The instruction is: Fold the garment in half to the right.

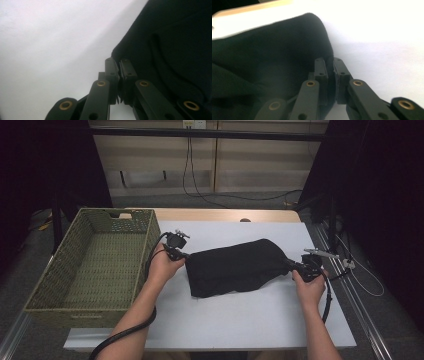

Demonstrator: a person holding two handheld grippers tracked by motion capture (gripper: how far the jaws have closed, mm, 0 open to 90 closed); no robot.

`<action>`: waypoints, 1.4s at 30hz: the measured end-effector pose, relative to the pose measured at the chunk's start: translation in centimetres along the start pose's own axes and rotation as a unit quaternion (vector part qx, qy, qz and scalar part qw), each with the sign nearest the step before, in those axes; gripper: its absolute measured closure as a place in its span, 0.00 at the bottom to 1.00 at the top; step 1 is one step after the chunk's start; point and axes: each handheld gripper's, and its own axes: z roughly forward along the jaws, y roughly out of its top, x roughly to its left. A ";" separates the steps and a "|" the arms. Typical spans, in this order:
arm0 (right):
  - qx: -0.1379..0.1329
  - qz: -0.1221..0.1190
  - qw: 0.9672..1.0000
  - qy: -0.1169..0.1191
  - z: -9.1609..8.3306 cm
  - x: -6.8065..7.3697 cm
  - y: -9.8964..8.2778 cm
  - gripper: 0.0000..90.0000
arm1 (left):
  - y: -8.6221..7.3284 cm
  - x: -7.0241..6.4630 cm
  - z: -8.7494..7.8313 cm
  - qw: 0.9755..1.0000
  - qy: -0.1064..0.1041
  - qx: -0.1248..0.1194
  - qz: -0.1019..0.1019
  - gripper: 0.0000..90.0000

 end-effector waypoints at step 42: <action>0.028 0.006 1.000 -0.014 -0.6 -1.0 -1.5 0.93 | 1.5 -3.1 1.3 0.993 -0.113 -0.036 0.021 0.43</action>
